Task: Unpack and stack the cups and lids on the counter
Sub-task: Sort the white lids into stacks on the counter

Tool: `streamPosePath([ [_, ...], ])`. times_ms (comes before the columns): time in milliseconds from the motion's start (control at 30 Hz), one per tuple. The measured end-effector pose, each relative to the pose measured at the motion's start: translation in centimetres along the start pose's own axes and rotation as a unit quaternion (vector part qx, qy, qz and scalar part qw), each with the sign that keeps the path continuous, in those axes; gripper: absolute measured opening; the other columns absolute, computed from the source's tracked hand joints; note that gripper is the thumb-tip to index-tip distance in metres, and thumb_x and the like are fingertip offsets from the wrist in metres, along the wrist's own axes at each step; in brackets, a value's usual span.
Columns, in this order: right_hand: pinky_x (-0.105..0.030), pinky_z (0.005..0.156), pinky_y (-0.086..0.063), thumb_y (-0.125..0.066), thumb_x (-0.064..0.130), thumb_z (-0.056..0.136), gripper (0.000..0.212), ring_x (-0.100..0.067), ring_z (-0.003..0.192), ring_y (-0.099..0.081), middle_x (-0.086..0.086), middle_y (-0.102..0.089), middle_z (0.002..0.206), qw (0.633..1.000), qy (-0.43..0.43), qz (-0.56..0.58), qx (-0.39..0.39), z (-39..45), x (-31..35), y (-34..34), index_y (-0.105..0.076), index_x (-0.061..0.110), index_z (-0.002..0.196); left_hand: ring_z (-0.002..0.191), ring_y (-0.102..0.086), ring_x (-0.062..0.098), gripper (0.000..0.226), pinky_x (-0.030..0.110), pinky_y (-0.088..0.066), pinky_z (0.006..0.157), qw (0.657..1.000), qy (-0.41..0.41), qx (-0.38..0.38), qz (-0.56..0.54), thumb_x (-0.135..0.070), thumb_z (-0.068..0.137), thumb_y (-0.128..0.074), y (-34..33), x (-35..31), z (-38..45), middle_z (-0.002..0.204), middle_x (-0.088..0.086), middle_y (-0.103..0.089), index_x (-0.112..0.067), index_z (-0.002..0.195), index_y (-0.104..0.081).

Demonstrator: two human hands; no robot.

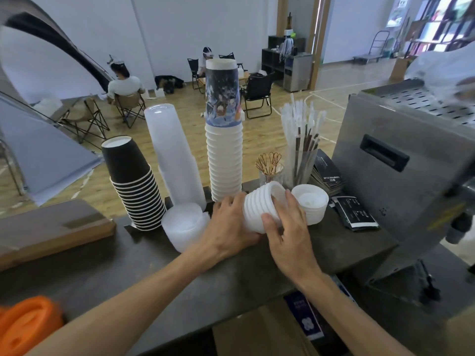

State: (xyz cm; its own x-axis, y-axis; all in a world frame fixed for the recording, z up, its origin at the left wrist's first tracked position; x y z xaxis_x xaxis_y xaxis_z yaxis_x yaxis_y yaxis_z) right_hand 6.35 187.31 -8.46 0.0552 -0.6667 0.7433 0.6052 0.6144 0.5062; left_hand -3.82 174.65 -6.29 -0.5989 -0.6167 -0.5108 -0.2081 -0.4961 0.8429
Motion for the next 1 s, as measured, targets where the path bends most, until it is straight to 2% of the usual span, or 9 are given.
streamPosePath([
  [67,-0.048,0.123,-0.026,-0.037,0.052,0.102,0.058,-0.024,0.152,-0.023,-0.011,-0.03,0.163,0.999,0.021,-0.009,0.022,0.8,0.1,0.5,-0.042,0.025,0.153,0.117,-0.049,0.02,0.089,0.042,-0.047,0.1,0.999,0.005,-0.007,-0.035,-0.061,0.06,-0.078,0.1,0.1,-0.4,0.126,-0.007,-0.051,-0.038,0.136,-0.037],
  [233,-0.052,0.12,-0.03,-0.039,0.053,0.101,0.056,-0.027,0.148,-0.03,-0.011,-0.036,0.159,0.995,0.062,-0.023,0.079,2.3,-0.3,1.2,-0.042,0.031,0.152,0.101,-0.058,0.015,0.082,0.041,-0.056,0.087,0.995,0.017,-0.026,-0.091,-0.055,0.056,-0.078,0.2,0.0,-0.9,0.112,-0.01,-0.055,-0.037,0.128,-0.044],
  [333,-0.052,0.121,-0.027,-0.04,0.053,0.1,0.056,-0.026,0.148,-0.027,-0.01,-0.033,0.16,0.99,0.073,-0.045,0.11,3.1,0.1,1.6,-0.044,0.031,0.15,0.108,-0.059,0.012,0.08,0.033,-0.055,0.086,0.988,0.013,-0.04,-0.146,-0.047,0.061,-0.082,-0.4,-0.5,-0.9,0.117,-0.013,-0.058,-0.038,0.131,-0.045],
  [400,-0.043,0.126,-0.016,-0.041,0.051,0.098,0.056,-0.028,0.151,-0.021,-0.013,-0.03,0.161,0.981,0.105,-0.1,0.128,3.9,1.0,1.4,-0.05,0.026,0.148,0.115,-0.059,0.006,0.076,0.026,-0.052,0.092,0.977,0.01,-0.045,-0.206,-0.044,0.068,-0.084,-1.1,-0.9,-0.6,0.124,-0.018,-0.06,-0.042,0.133,-0.044],
  [500,-0.036,0.126,-0.01,-0.057,0.044,0.097,0.056,-0.025,0.153,-0.013,-0.01,-0.026,0.164,0.972,0.116,-0.133,0.157,5.5,2.0,0.7,-0.048,0.024,0.148,0.118,-0.057,-0.003,0.069,0.028,-0.05,0.099,0.967,0.022,-0.061,-0.247,-0.043,0.077,-0.078,-2.0,-0.8,-0.1,0.128,-0.021,-0.061,-0.044,0.136,-0.043],
  [667,-0.031,0.123,-0.018,-0.067,0.041,0.093,0.067,-0.017,0.153,-0.016,-0.003,-0.026,0.164,0.986,0.052,-0.095,0.127,6.4,0.8,-0.7,-0.04,0.018,0.15,0.107,-0.062,-0.002,0.067,0.005,-0.043,0.081,0.951,0.079,-0.072,-0.291,-0.039,0.074,-0.086,-2.4,0.2,0.0,0.116,-0.023,-0.064,-0.05,0.124,-0.043],
  [767,-0.037,0.125,-0.02,-0.066,0.039,0.094,0.063,-0.018,0.155,-0.011,-0.004,-0.034,0.16,0.984,0.07,-0.112,0.117,6.4,0.2,-1.4,-0.045,0.014,0.148,0.114,-0.062,0.002,0.07,0.009,-0.046,0.087,0.943,0.08,-0.088,-0.31,-0.035,0.075,-0.086,-3.1,0.2,0.1,0.125,-0.017,-0.063,-0.052,0.124,-0.04],
  [933,-0.04,0.125,-0.019,-0.068,0.041,0.092,0.071,-0.02,0.156,-0.008,-0.004,-0.02,0.167,0.982,0.091,-0.107,0.123,6.5,-0.2,-2.0,-0.037,0.021,0.153,0.119,-0.055,-0.01,0.076,0.004,-0.044,0.091,0.94,0.068,-0.091,-0.322,-0.027,0.079,-0.084,-3.6,0.4,0.0,0.133,-0.021,-0.057,-0.063,0.123,-0.033],
  [1000,-0.034,0.124,-0.016,-0.07,0.041,0.091,0.077,-0.017,0.156,-0.01,-0.001,-0.016,0.168,0.986,0.087,-0.077,0.119,6.4,-0.3,-1.9,-0.033,0.023,0.156,0.116,-0.052,-0.016,0.074,0.001,-0.042,0.088,0.941,0.076,-0.08,-0.319,-0.031,0.081,-0.083,-3.7,0.8,0.0,0.133,-0.022,-0.056,-0.059,0.128,-0.033],
])
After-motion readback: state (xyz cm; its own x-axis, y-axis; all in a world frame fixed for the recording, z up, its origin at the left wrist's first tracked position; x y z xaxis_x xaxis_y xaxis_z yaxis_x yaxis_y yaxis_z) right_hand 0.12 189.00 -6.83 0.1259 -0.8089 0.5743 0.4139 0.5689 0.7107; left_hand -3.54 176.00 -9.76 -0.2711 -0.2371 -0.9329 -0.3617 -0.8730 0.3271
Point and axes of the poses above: each hand's wrist, its own z-axis towards the middle knuckle, its own y-axis out of the back of the hand, x = y × z, the point moved 1 cm from there along z, towards the middle knuckle
